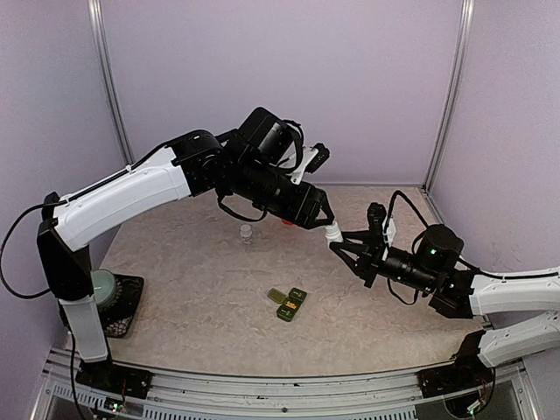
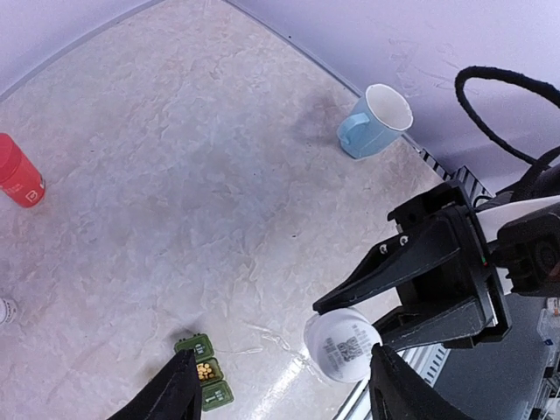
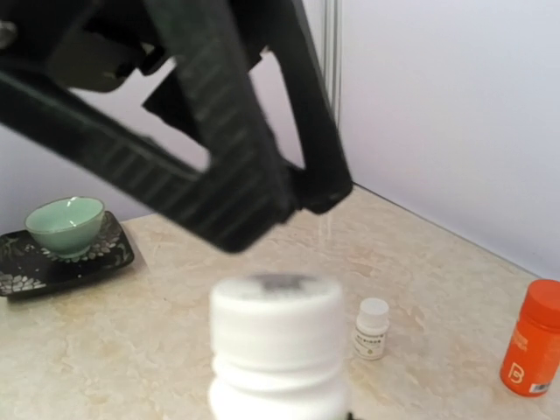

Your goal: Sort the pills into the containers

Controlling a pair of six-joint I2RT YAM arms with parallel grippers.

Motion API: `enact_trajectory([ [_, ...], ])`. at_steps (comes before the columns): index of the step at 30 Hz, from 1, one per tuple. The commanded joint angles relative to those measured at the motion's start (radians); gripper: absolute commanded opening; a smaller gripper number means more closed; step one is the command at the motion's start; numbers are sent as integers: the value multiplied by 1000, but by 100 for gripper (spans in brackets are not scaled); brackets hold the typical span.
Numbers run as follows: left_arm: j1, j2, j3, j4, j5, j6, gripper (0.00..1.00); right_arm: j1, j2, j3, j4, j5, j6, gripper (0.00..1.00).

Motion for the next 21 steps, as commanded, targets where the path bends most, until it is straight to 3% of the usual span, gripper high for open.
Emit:
enact_trajectory([
  [1,10,24,25,-11,-13,-19,64,10,-25,27,-19,10,-16,16],
  [16,-19,79,95,-11,45,2,65,10,-14,34,-35,8,-15,16],
  [21,-30,101,108,-45,23,6,62,9,-8,42,-44,6,-16,16],
])
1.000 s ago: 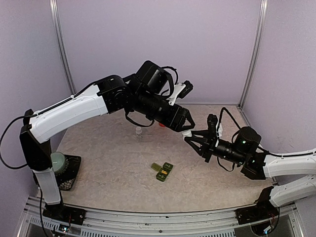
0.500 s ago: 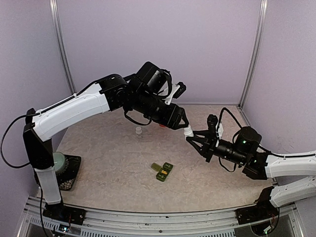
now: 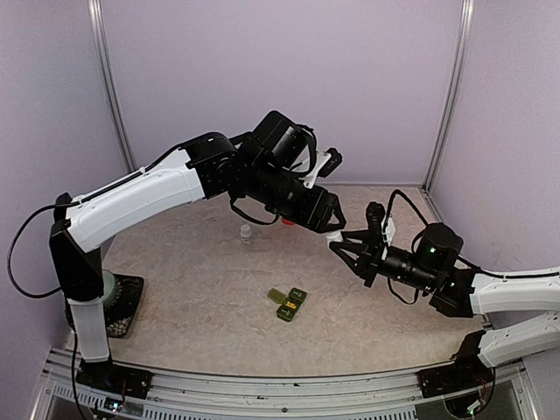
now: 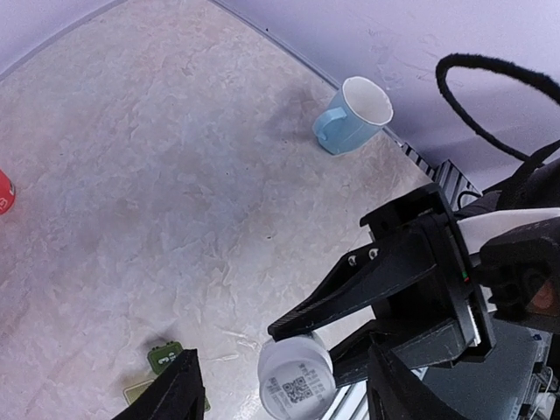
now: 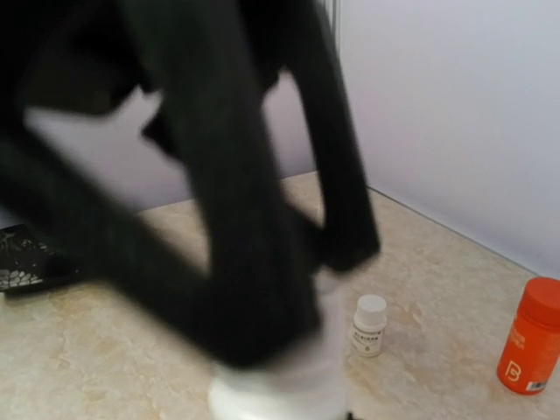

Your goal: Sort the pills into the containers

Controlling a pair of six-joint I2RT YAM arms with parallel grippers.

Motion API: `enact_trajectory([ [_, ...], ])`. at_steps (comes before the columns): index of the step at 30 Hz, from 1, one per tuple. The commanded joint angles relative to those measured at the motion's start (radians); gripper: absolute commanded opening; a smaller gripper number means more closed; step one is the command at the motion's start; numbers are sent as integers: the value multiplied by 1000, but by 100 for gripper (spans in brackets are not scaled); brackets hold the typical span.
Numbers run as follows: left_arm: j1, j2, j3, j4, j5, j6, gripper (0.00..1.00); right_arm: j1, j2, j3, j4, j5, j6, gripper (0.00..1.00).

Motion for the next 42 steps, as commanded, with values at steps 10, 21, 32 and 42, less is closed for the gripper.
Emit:
enact_trajectory([
  [10,-10,38,43,-42,-17,13,49,10,-3,34,-22,13,-11,15],
  [21,-8,24,49,-26,5,11,52,10,8,43,-40,27,-21,15],
  [32,-4,24,48,-27,19,11,41,10,4,46,-45,31,-24,15],
  [42,4,13,53,-23,15,9,49,10,11,42,-44,24,-21,15],
])
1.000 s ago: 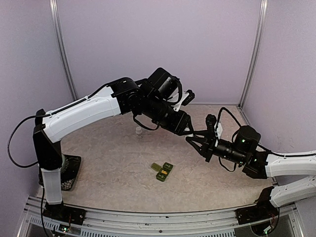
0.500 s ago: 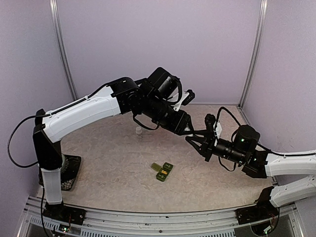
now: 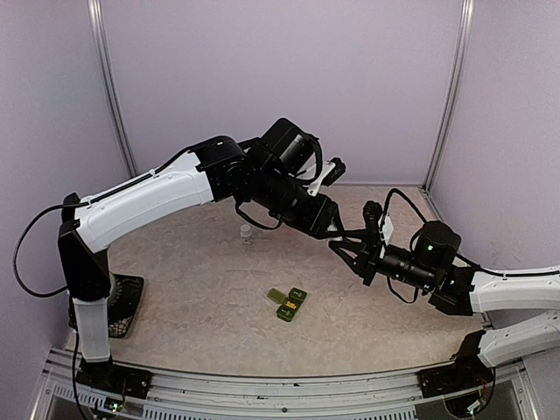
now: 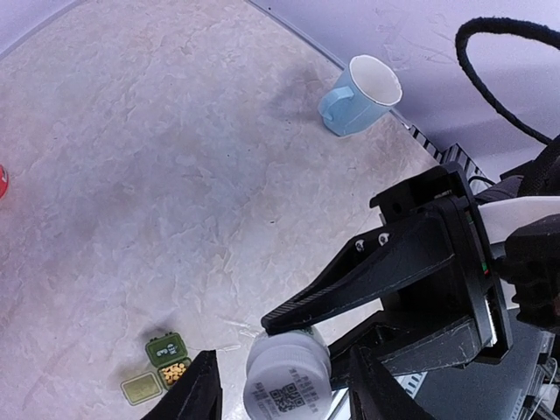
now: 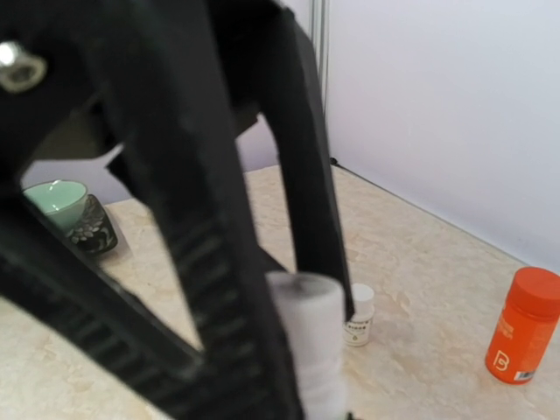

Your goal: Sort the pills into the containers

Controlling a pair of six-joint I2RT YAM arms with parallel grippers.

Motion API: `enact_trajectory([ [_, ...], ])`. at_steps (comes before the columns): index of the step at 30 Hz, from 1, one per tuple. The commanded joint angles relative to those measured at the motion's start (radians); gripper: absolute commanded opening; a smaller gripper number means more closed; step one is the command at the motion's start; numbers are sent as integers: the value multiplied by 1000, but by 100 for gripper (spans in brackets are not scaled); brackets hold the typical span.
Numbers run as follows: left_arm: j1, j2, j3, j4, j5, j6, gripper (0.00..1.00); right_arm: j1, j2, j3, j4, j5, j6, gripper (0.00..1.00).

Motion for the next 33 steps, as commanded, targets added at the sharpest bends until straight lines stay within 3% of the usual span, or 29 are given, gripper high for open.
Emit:
enact_trajectory([
  [1,9,-31,31,18,5,2,49,10,4,20,-5,2,-6,15],
  [11,10,-36,28,22,9,4,43,10,7,17,-1,4,-5,15],
  [21,10,-30,26,24,21,8,30,10,-9,15,-4,-3,-1,15],
  [33,3,-76,-47,93,129,56,30,8,-70,5,26,-98,64,16],
])
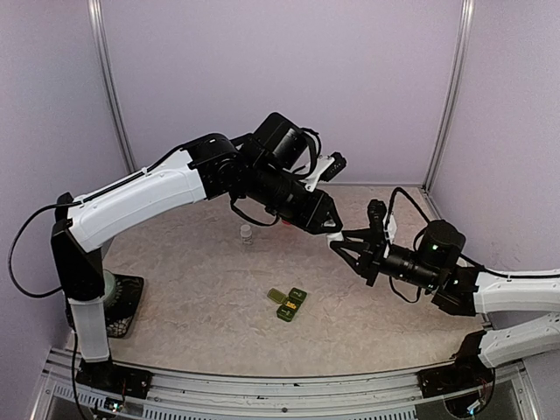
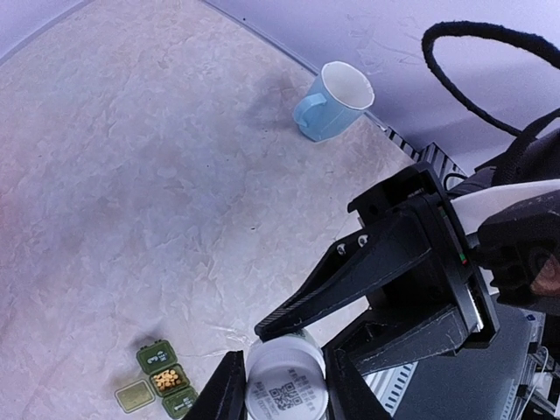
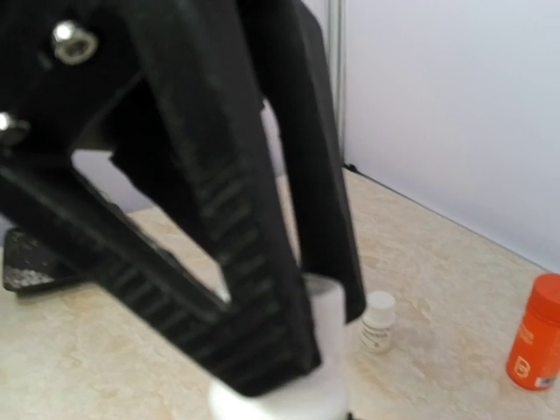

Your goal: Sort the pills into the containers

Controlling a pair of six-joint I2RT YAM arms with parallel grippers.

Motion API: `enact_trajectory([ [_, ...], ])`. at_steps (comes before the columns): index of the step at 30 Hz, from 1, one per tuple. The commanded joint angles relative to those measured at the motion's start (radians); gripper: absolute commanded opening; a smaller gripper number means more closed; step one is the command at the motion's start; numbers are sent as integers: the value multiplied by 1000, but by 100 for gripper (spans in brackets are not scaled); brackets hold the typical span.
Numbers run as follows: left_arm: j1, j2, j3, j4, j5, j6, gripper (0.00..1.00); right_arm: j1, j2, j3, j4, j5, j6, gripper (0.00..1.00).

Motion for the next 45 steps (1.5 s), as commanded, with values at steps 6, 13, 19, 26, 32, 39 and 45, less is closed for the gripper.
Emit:
enact_trajectory([
  [6,-21,-76,-52,75,116,81,30,-8,-73,-1,70,-158,89,16],
  [13,-38,-107,-89,79,134,134,31,-16,-81,15,74,-300,140,16],
  [19,-54,-122,-108,63,145,177,31,-18,-88,29,53,-366,169,16],
  [26,-77,-137,-124,71,169,212,31,-22,-104,20,98,-421,223,16],
  [32,-79,-164,-129,101,154,208,39,-22,-102,21,86,-425,223,16],
  [39,-79,-174,-115,107,129,201,55,-22,-102,25,71,-416,218,16],
  [45,-73,-183,-86,96,58,165,78,-22,-102,28,45,-384,213,16],
])
